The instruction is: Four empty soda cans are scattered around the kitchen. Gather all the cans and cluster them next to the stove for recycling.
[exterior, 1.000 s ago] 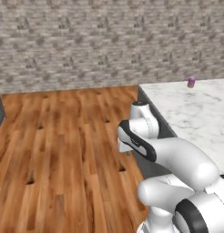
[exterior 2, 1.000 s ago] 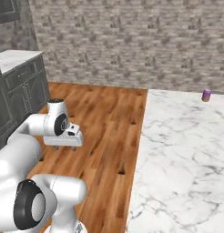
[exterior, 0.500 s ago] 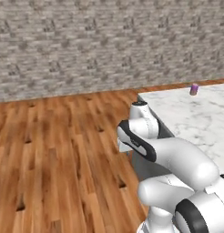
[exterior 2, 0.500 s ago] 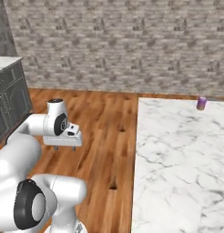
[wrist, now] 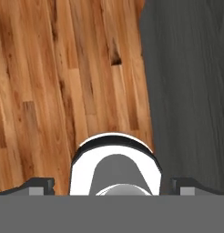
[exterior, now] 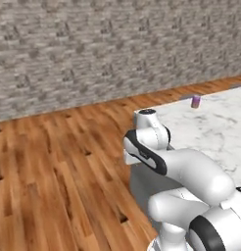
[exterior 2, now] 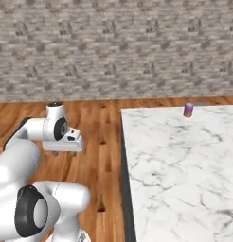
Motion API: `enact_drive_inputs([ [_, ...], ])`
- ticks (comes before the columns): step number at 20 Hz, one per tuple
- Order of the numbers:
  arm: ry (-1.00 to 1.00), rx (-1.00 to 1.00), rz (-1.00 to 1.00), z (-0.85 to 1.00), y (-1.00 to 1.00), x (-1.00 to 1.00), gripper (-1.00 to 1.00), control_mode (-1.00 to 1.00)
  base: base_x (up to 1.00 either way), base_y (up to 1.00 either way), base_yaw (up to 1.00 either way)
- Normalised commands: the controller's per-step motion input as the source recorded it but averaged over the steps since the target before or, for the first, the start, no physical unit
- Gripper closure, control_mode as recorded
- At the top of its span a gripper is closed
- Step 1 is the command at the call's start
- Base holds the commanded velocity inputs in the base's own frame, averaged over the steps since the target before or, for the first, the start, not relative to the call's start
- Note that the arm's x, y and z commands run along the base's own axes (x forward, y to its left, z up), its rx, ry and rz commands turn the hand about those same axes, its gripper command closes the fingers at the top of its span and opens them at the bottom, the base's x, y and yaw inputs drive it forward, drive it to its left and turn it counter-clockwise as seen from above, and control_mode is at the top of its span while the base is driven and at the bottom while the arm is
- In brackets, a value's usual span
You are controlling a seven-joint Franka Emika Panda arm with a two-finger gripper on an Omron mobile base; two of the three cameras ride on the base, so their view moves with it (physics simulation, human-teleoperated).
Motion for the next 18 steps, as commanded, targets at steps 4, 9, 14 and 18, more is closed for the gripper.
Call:
enact_drive_inputs([
  [4, 0.0, 0.0, 0.0, 0.0, 0.0, 0.0, -1.0, 1.0, 0.46, 0.31, -0.52],
  [9, 0.0, 0.0, 0.0, 0.0, 0.0, 0.0, -1.0, 1.0, 0.4, 0.29, -0.6],
  [14, 0.0, 0.0, 0.0, 0.0, 0.0, 0.0, -1.0, 1.0, 0.4, 0.3, -0.59],
  [18, 0.0, 0.0, 0.0, 0.0, 0.0, 0.0, -1.0, 1.0, 0.41, 0.32, -0.55],
])
